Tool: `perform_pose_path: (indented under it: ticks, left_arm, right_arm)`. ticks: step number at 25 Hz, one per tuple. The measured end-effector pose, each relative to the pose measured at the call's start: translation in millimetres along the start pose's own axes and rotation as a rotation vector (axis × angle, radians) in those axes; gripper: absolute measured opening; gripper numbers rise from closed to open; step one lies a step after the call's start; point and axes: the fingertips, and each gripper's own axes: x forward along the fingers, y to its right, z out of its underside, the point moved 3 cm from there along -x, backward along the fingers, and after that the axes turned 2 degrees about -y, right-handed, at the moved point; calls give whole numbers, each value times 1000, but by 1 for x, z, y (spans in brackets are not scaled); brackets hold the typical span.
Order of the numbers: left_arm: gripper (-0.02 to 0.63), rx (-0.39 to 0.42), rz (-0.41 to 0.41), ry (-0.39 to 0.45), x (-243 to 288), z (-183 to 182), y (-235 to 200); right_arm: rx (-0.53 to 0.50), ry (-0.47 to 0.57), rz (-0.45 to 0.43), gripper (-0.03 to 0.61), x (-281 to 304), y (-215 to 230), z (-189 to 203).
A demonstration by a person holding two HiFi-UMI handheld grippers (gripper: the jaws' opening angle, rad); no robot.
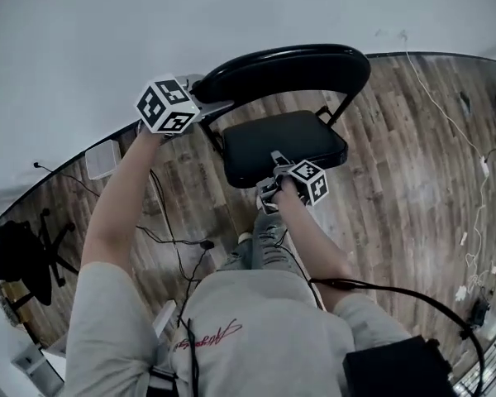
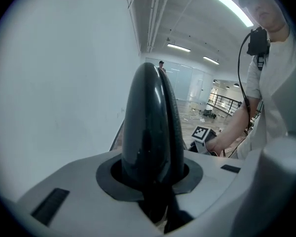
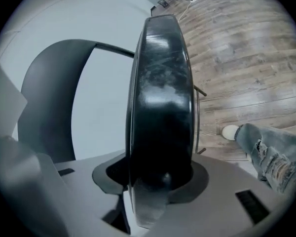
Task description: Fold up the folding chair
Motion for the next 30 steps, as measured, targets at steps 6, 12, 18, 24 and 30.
perform_pose_path:
  ticks: [6, 12, 18, 24, 30]
  left_arm:
    - [127, 79, -44, 19, -11, -15, -29]
    - [126, 87, 9, 37, -12, -21, -85]
    - [124, 6, 61, 29, -9, -23, -167]
    - [106, -73, 129, 28, -4, -21, -219]
    - [89, -104, 167, 48, -4, -19, -252]
  right_arm:
    - [-34, -5, -6, 183, 53, -119, -15]
    - [17, 38, 179, 178, 102, -164, -23]
    - [-97, 19, 261, 173, 155, -208, -31]
    - [-95, 3, 274, 173, 190, -231, -37]
    - [-95, 9, 287, 178, 222, -252, -42]
